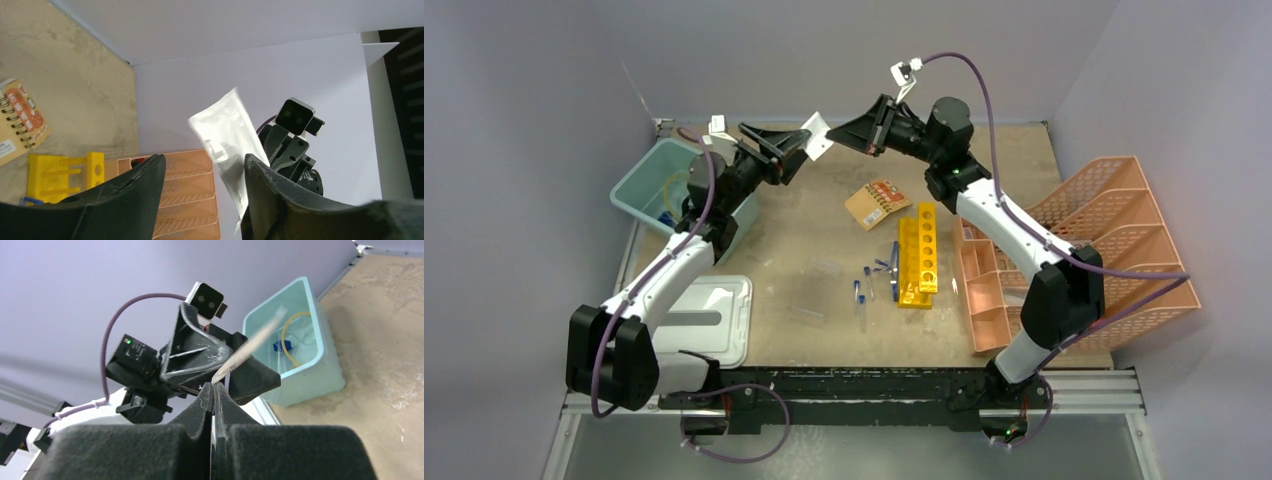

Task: Organize the chemistry lab equipment

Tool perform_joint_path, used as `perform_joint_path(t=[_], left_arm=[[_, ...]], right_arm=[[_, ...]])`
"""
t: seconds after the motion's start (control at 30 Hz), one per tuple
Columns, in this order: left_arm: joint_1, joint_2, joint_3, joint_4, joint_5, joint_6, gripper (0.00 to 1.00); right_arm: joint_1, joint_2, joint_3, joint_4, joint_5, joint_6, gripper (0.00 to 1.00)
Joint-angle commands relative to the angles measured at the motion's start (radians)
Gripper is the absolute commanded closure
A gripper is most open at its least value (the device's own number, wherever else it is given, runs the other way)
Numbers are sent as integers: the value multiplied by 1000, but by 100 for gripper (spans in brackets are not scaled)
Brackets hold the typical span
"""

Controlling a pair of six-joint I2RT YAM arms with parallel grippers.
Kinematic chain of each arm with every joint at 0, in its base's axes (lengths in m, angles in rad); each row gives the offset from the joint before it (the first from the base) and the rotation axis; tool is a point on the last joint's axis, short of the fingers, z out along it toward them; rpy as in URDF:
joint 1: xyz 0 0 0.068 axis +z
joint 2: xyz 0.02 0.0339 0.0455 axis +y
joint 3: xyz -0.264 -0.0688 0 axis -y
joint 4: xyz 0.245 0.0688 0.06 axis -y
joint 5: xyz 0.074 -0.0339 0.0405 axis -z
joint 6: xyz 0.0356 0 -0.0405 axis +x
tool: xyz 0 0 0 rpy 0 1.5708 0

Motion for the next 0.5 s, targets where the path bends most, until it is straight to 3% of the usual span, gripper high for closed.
perform_joint_path(t=[0.0,0.1,0.17,0.23,0.37,0.4,0.43,0.47], left_arm=[[-8,-20,-3,214,14,-60,49],[-9,-9,-13,322,27,-134,66],[-11,-1,-23,391,25,-191,72],[-11,7,-21,416,33,-223,76],[-12,-2,-30,435,26,-230,99],[-11,-12,-31,426,22,-213,100],[-11,-19,-28,404,18,-192,100],[-10,-28,-21,370,13,-165,100]], right_arm=[[1,-58,-10,89,-26,42,100],[2,-65,-38,112,-23,68,100],[1,-66,-52,130,-24,88,100],[1,-67,-55,134,-19,91,100],[2,-68,-64,113,-17,90,100],[1,-70,-66,105,-21,82,100],[2,-72,-65,84,-20,67,96],[1,-76,-63,56,-11,46,86]])
